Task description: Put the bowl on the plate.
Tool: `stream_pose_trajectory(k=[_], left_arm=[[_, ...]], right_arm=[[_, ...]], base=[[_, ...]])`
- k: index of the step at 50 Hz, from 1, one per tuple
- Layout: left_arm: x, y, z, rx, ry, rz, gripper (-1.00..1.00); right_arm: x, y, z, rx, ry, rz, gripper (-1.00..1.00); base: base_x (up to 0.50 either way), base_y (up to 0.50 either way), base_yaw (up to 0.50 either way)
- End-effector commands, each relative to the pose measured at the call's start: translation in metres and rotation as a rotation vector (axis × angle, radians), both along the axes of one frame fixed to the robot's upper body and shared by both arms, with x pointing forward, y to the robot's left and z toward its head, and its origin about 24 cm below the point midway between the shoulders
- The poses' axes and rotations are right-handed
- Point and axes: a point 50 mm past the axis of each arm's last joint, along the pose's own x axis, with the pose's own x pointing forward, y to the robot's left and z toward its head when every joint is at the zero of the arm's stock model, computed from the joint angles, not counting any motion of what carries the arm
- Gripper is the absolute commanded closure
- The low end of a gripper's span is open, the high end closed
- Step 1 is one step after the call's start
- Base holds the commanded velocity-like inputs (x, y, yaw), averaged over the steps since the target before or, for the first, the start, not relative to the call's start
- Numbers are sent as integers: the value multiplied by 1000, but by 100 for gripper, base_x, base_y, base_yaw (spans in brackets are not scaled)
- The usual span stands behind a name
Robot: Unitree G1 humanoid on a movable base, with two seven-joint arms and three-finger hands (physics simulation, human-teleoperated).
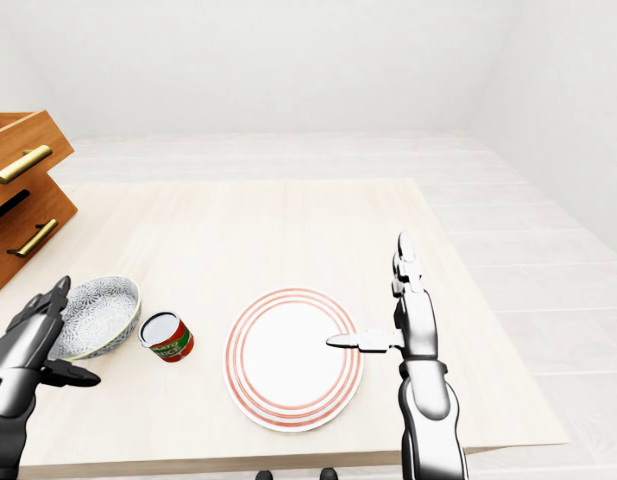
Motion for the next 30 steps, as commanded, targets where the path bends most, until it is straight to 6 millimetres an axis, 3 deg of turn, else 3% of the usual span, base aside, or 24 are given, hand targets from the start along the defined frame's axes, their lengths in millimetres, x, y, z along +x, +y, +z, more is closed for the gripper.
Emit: stream_pose_trajectory(k=[1, 30], left_arm=[[0, 0, -8, 38, 43, 1, -100], [16, -6, -18, 60, 80, -26, -100]], right_arm=[[0, 0, -2, 7, 9, -1, -100], [-3, 0, -6, 17, 25, 2, -100]], base=[[0, 0, 0], [0, 0, 0]])
